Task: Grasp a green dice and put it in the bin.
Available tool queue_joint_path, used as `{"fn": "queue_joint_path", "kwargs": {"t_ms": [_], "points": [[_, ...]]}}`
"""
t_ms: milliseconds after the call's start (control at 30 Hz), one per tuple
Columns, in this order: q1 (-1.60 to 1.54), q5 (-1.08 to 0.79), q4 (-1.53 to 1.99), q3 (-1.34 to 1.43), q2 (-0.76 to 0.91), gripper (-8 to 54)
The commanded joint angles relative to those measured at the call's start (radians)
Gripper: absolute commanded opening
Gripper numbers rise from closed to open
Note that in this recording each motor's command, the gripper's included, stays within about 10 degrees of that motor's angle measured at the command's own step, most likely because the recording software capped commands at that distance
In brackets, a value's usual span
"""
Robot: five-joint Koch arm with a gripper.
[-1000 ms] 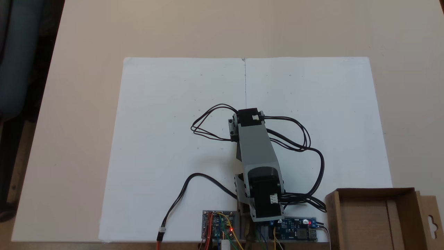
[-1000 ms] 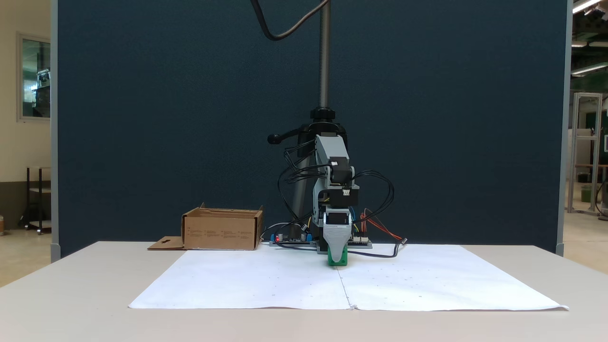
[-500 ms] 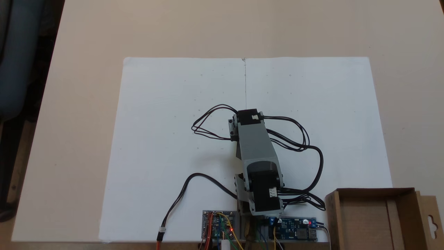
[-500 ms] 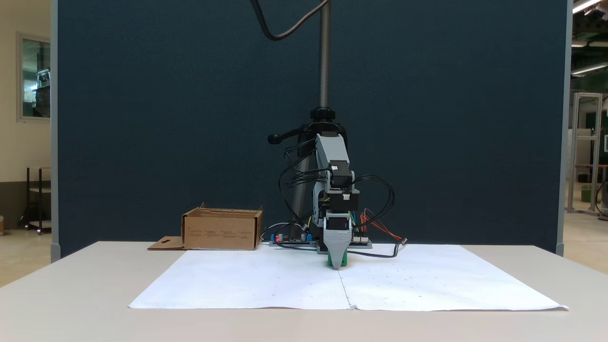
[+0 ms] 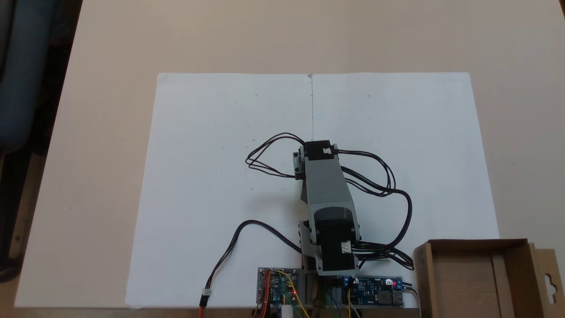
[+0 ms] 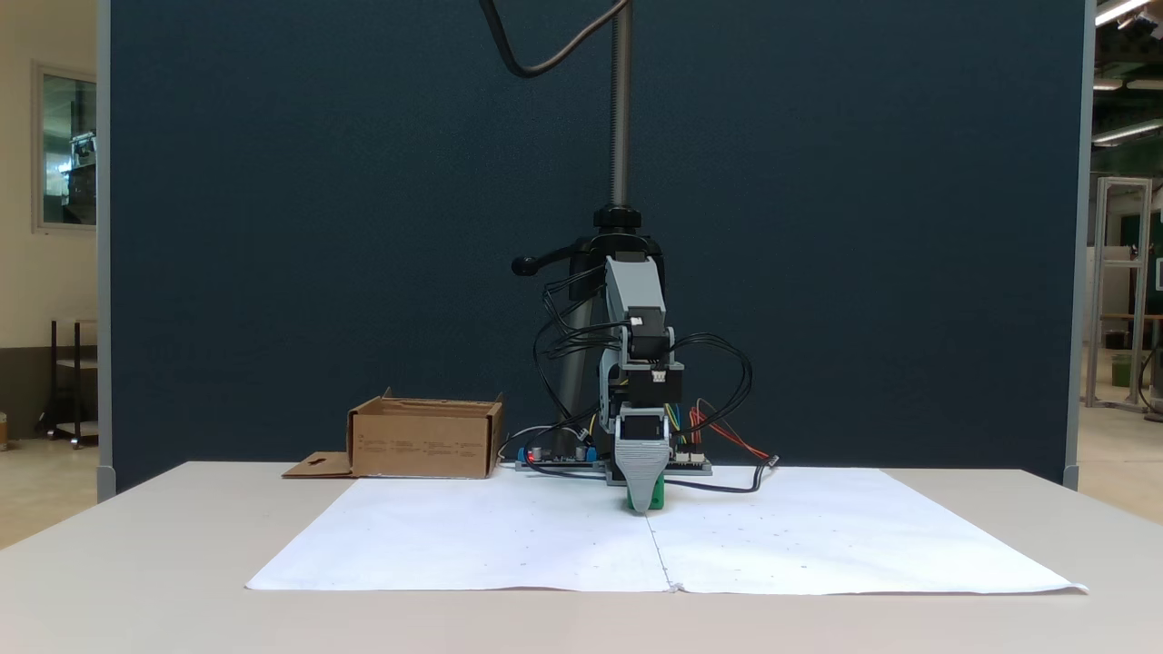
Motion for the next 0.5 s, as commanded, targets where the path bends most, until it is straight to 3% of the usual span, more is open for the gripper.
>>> {"fn": "queue_joint_path", "kwargs": {"t_ms": [0, 33, 300, 467], "points": [[-0.008, 0.049, -0.015, 0.009, 0.003, 38.8], [-0.011, 0.049, -0.015, 0.009, 0.003, 38.0], [-0.029, 0.049, -0.015, 0.034, 0.003, 12.1], [-0.04, 0.048, -0.015, 0.029, 0.005, 12.0]]}}
